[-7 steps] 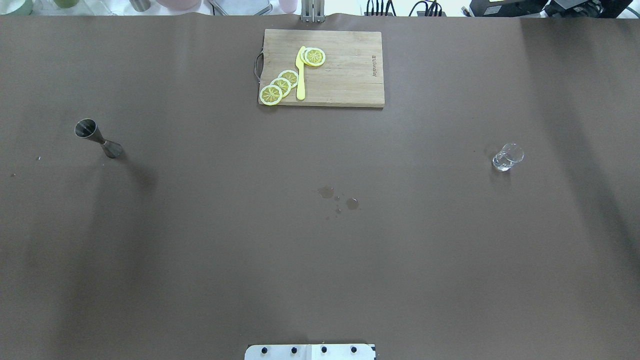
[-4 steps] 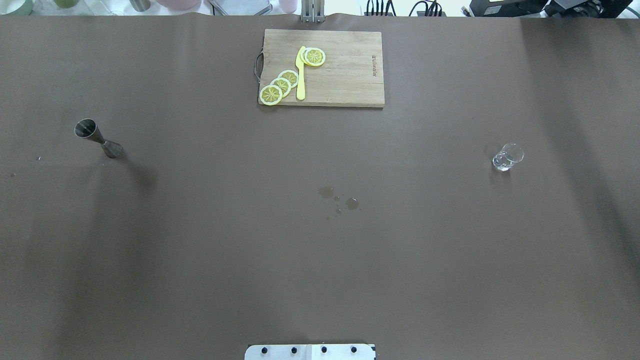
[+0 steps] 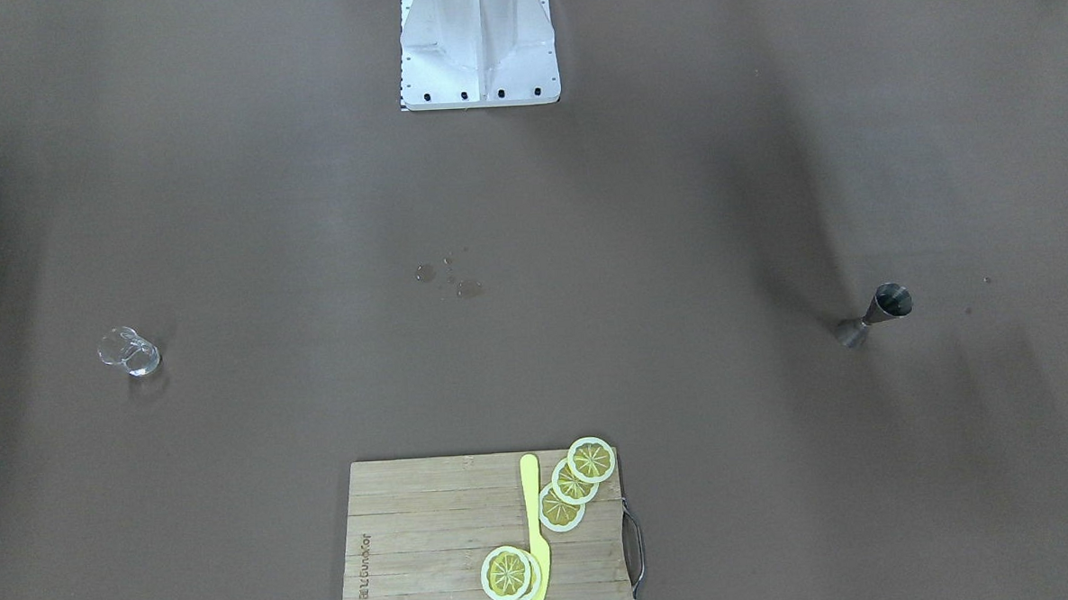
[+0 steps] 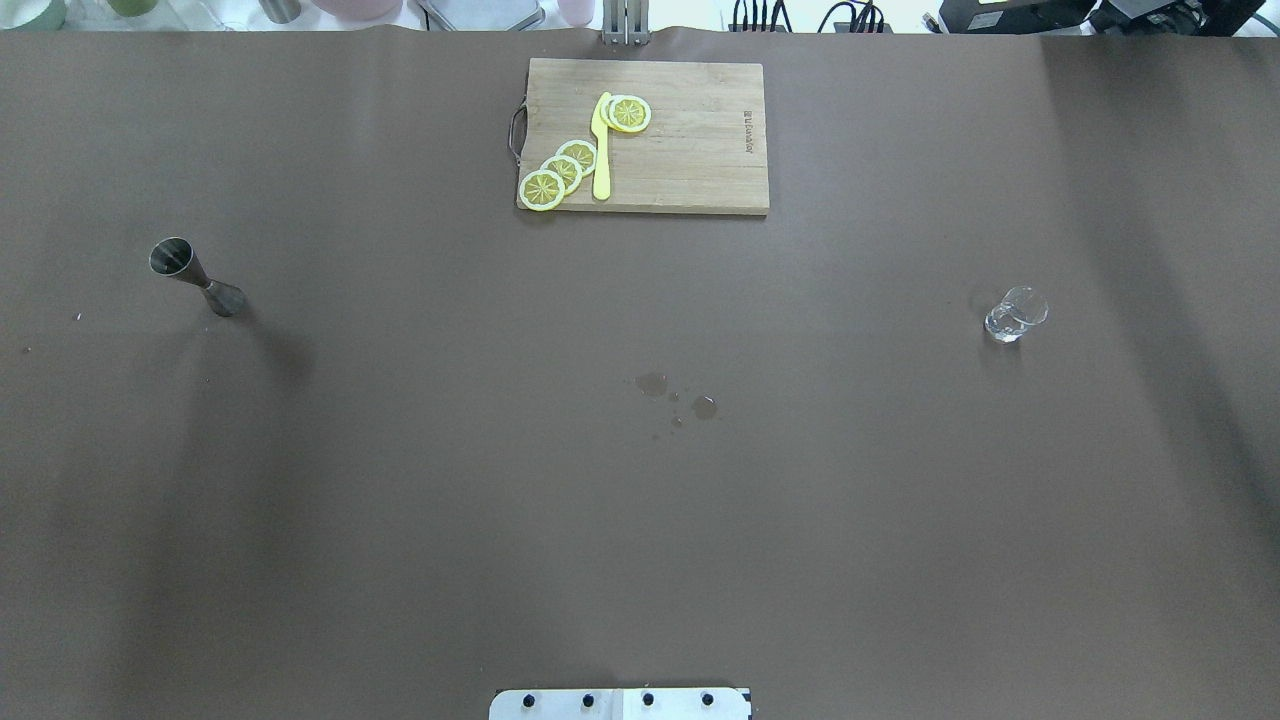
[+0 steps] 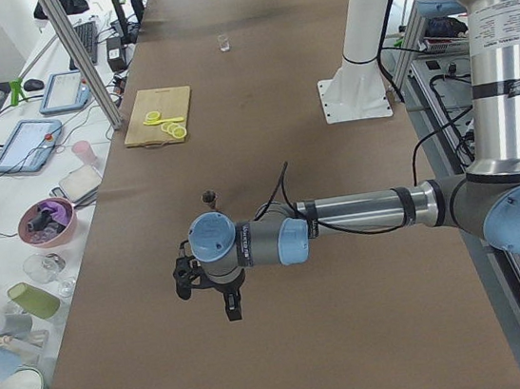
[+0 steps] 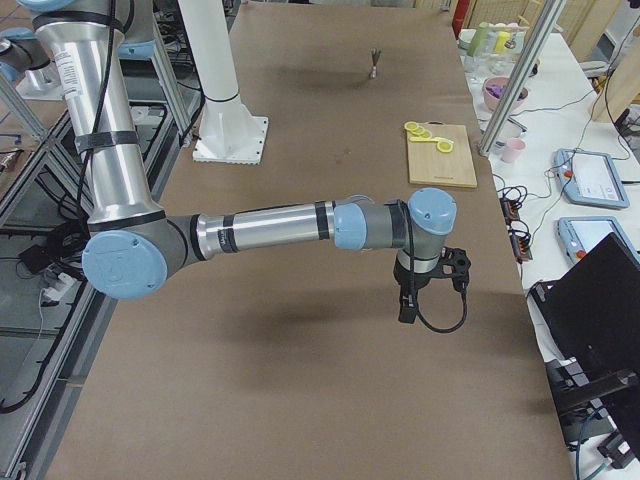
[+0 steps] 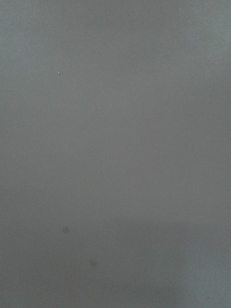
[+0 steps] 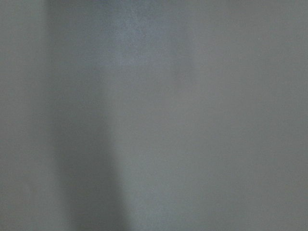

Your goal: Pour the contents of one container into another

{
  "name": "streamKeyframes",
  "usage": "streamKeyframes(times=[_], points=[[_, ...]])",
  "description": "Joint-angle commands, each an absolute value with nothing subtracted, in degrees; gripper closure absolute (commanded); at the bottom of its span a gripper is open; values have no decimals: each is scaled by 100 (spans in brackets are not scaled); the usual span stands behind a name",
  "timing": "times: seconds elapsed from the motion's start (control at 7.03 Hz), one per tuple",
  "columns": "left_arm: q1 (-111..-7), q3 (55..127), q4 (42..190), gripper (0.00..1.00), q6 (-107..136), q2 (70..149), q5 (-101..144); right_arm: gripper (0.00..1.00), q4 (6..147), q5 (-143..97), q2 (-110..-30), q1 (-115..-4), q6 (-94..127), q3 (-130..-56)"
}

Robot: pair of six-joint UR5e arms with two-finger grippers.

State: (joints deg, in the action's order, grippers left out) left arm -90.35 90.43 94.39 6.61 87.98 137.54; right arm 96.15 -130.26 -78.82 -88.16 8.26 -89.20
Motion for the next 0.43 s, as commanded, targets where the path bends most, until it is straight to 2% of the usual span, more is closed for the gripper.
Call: streamKeyframes(times=[0.0, 0.28], points=[[-9035, 9079, 9439, 1, 668, 8815, 13755, 0, 9615, -13025, -7884, -8815, 826, -8921], [-9035, 9114, 9439, 1, 668, 8798, 13833, 0, 9615, -13025, -7884, -8815, 826, -8930]])
